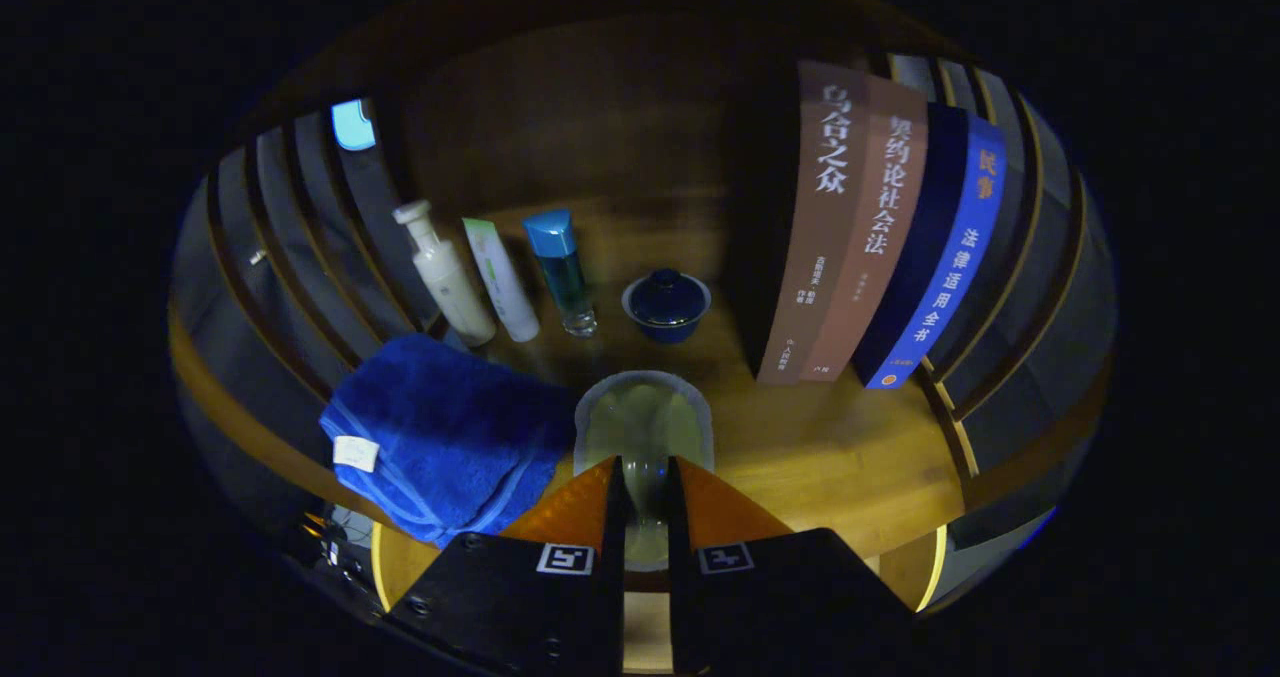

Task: Pull open the drawer, take out the items inside it, and place them on the countertop above the cabinet.

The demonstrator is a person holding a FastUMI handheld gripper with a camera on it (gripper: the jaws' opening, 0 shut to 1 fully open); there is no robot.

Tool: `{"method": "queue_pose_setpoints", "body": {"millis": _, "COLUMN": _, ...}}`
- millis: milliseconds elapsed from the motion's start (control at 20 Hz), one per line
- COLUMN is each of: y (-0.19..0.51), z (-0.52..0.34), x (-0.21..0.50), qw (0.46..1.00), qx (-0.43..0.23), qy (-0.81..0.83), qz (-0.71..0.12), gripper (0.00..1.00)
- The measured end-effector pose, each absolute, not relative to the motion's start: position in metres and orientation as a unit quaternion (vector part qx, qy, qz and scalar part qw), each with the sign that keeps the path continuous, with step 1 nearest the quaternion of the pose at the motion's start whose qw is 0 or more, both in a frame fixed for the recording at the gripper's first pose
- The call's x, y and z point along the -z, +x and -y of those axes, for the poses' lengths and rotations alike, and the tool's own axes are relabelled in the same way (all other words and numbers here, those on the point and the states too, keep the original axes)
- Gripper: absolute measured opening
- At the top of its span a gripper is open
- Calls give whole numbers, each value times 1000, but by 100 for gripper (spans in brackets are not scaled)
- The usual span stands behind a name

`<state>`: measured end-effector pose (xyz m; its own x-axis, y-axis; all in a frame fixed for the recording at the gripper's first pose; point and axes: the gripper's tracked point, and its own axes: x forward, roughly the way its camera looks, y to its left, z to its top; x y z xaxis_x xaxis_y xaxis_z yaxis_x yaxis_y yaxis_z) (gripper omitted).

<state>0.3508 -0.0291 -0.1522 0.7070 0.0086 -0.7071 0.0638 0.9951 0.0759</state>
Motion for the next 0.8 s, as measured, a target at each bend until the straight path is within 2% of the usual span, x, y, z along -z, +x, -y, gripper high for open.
{"method": "queue_pose_setpoints", "body": {"millis": 150, "y": 356, "z": 28, "x": 168, "qw": 912, "qx": 19, "qy": 44, "qz": -407, "gripper": 23}}
{"method": "queue_pose_setpoints", "body": {"millis": 250, "y": 362, "z": 24, "x": 169, "qw": 915, "qx": 14, "qy": 48, "qz": -399, "gripper": 27}}
{"method": "queue_pose_setpoints", "body": {"millis": 450, "y": 356, "z": 26, "x": 163, "qw": 919, "qx": 20, "qy": 48, "qz": -391, "gripper": 98}}
{"method": "queue_pose_setpoints", "body": {"millis": 800, "y": 299, "z": 17, "x": 130, "qw": 945, "qx": 15, "qy": 71, "qz": -318, "gripper": 100}}
